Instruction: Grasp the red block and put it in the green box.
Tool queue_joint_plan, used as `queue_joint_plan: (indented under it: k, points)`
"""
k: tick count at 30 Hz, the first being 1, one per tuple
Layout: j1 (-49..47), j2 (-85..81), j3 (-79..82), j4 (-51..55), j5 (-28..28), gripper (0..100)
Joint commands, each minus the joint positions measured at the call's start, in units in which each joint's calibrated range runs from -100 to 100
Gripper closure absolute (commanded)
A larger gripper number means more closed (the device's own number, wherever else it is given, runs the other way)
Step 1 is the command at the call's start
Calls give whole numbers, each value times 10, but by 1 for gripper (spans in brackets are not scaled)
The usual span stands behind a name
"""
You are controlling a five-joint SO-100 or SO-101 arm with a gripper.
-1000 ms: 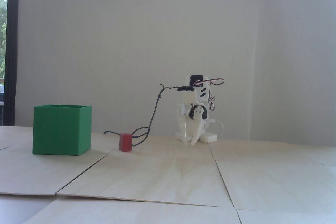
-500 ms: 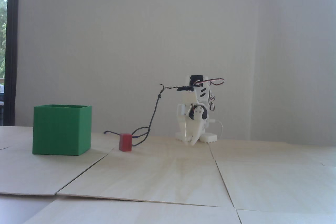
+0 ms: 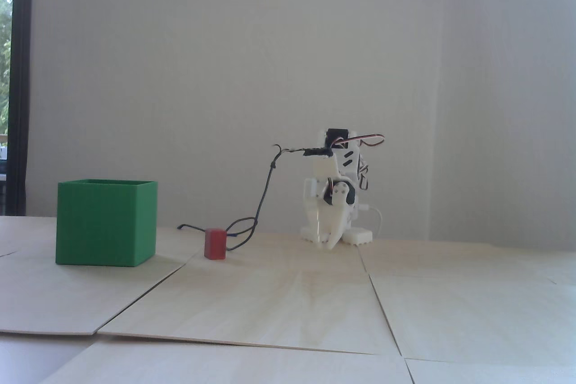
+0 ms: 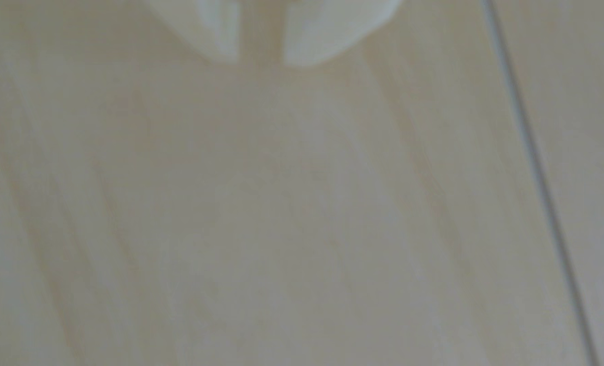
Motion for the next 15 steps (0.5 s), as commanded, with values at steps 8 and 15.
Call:
queue_joint_plan:
  k: [8, 15]
  points:
    - [-2, -9, 6, 19, 2, 98]
    - [64, -7, 4, -53, 2, 98]
